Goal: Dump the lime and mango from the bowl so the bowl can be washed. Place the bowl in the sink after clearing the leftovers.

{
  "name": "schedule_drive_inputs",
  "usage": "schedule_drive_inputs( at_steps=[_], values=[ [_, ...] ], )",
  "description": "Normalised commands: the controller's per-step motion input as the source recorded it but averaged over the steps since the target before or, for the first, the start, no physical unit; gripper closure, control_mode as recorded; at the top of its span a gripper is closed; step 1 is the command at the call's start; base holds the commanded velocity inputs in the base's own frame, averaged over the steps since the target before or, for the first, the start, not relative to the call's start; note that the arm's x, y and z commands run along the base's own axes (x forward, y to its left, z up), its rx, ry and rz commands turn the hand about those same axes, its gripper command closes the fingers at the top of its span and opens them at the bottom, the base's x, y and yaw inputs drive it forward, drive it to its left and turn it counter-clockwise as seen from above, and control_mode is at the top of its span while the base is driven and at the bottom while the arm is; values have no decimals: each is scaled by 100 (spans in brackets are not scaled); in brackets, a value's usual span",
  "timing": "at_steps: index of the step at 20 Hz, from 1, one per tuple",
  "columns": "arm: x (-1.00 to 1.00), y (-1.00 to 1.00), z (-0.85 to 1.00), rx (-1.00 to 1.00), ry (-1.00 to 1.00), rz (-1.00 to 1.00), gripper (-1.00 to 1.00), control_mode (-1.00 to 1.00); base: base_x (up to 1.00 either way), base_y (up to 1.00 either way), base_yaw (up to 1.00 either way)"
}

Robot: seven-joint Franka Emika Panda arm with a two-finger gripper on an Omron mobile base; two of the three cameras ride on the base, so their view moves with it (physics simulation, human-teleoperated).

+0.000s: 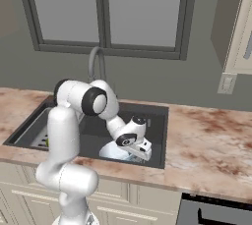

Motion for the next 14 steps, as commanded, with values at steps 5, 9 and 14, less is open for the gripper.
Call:
schedule_drive_inputs(
  at_steps=[5,9,14],
  values=[
    [11,0,-3,-1,0,-4,-100,-100,0,0,0],
    [0,0,65,0,-7,-13,-100,-100,0,0,0],
    [-4,0,100,0,-15,-11,-100,-100,0,0,0]
  ],
)
